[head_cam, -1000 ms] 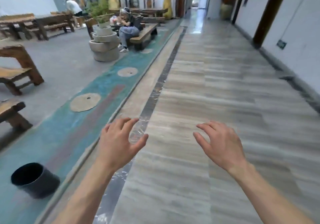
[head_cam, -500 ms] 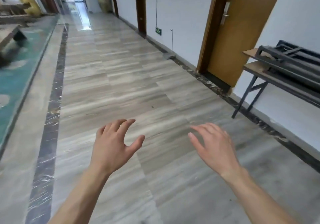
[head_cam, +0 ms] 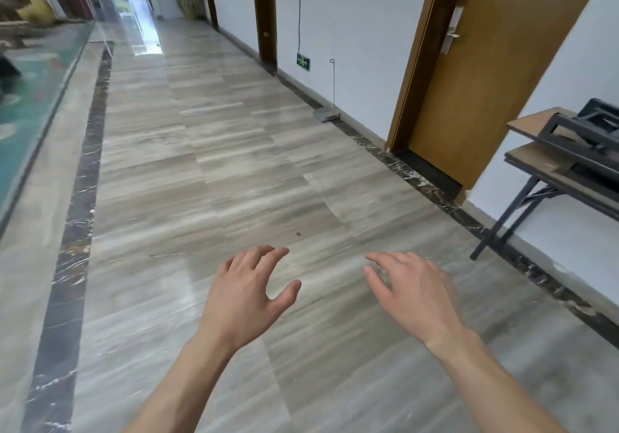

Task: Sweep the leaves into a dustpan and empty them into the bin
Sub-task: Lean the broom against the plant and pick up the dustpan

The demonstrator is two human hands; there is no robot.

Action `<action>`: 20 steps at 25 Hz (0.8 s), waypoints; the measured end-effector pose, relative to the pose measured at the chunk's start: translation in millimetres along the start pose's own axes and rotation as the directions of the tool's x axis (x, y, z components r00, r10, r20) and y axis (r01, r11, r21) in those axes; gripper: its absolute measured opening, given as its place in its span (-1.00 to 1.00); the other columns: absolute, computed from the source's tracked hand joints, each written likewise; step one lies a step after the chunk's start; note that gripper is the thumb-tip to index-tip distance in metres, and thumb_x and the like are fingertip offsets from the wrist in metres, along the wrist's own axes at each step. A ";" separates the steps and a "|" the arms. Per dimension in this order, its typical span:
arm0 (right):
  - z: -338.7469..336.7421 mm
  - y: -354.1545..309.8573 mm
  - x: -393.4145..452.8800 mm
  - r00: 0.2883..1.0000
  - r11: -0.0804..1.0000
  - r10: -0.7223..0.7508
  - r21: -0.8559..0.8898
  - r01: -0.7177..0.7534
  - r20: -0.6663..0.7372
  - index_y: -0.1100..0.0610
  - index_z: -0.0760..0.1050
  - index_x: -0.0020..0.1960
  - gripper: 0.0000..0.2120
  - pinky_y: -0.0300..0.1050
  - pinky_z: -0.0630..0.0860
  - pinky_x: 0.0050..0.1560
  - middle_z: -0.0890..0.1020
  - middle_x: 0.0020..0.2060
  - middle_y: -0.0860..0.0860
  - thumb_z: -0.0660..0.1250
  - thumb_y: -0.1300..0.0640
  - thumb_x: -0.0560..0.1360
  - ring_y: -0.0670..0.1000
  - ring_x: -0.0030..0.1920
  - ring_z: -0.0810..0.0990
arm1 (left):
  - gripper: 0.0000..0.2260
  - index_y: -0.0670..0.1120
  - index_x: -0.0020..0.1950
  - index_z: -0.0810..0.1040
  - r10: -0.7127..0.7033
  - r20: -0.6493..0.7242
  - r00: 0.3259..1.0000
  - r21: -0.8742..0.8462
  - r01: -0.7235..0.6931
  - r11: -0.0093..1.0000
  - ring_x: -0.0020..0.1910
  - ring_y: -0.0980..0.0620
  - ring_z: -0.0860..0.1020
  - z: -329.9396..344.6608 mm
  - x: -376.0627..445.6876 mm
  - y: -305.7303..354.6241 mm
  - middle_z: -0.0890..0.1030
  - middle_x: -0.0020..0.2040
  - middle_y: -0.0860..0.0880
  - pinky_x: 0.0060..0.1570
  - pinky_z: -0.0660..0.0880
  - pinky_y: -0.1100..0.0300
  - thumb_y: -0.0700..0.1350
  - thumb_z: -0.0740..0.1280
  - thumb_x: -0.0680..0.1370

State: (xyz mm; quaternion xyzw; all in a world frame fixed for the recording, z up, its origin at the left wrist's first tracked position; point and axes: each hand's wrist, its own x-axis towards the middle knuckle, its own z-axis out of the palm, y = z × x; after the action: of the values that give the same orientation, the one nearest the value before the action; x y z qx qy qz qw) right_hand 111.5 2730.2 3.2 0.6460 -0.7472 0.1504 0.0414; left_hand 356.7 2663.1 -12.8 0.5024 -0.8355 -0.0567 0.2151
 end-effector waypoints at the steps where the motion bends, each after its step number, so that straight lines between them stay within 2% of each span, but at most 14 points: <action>1: 6.3 -1.3 22.4 1.000 1.000 0.008 0.012 -0.008 0.013 -0.09 0.57 0.22 -0.67 -0.06 0.46 0.09 0.67 0.08 -0.14 0.17 -0.13 0.56 -0.04 0.13 0.59 | -0.43 0.08 0.35 0.49 0.002 0.015 1.000 -0.002 -0.002 1.000 0.23 0.03 0.50 4.5 23.0 -10.0 0.53 0.25 0.11 0.25 0.34 0.10 0.33 0.10 0.47; 6: 44.0 15.0 123.4 0.997 0.998 0.060 0.027 -0.062 0.056 -0.09 0.56 0.22 -0.68 -0.08 0.44 0.10 0.66 0.09 -0.14 0.17 -0.12 0.57 -0.04 0.14 0.58 | -0.51 0.12 0.40 0.42 0.061 0.133 0.989 -0.020 -0.059 0.998 0.24 0.03 0.49 43.3 131.9 -45.4 0.52 0.24 0.15 0.26 0.34 0.10 0.27 0.17 0.52; 9: 74.0 41.8 195.2 0.995 0.996 0.085 0.019 -0.086 0.059 -0.12 0.56 0.21 -0.68 -0.12 0.44 0.03 0.67 0.06 -0.16 0.15 -0.14 0.56 -0.06 0.09 0.59 | -0.59 0.13 0.35 0.46 0.100 0.193 0.976 -0.005 -0.100 0.995 0.19 0.05 0.52 80.5 210.2 -57.9 0.53 0.23 0.16 0.17 0.39 0.12 0.23 0.20 0.55; 12: 102.1 70.8 276.4 0.996 0.996 0.081 0.043 -0.083 0.046 -0.13 0.57 0.19 -0.67 -0.13 0.48 -0.04 0.68 0.02 -0.17 0.16 -0.18 0.54 -0.07 0.05 0.62 | -0.64 0.13 0.27 0.51 0.093 0.171 0.981 0.006 -0.096 0.995 0.13 0.09 0.54 114.7 295.2 -64.8 0.52 0.21 0.20 0.02 0.40 0.20 0.23 0.18 0.55; 18: 130.4 124.3 455.1 0.998 0.999 0.029 0.017 -0.030 0.063 -0.07 0.58 0.06 -0.70 -0.08 0.50 -0.10 0.69 -0.11 -0.10 0.11 -0.13 0.56 -0.03 -0.06 0.62 | -0.64 0.15 0.26 0.52 0.071 0.171 0.983 0.041 -0.079 0.996 0.14 0.13 0.53 154.5 472.3 -65.3 0.55 0.19 0.21 -0.04 0.40 0.23 0.24 0.15 0.56; 20: 136.4 135.9 510.7 0.998 0.999 0.015 0.030 -0.017 0.067 -0.08 0.58 0.08 -0.70 -0.06 0.50 -0.05 0.69 -0.11 -0.10 0.11 -0.13 0.55 -0.02 -0.04 0.62 | -0.63 0.16 0.27 0.50 0.063 0.167 0.984 0.045 -0.071 0.996 0.13 0.14 0.54 164.0 526.1 -70.4 0.55 0.18 0.21 -0.06 0.41 0.24 0.25 0.14 0.56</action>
State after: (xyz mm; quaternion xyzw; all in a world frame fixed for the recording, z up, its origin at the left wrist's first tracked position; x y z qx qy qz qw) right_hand -86.0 2221.8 -19.0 0.6452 -0.7509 0.1406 0.0055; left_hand 134.1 2154.2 -23.3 0.4729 -0.8681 -0.0698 0.1341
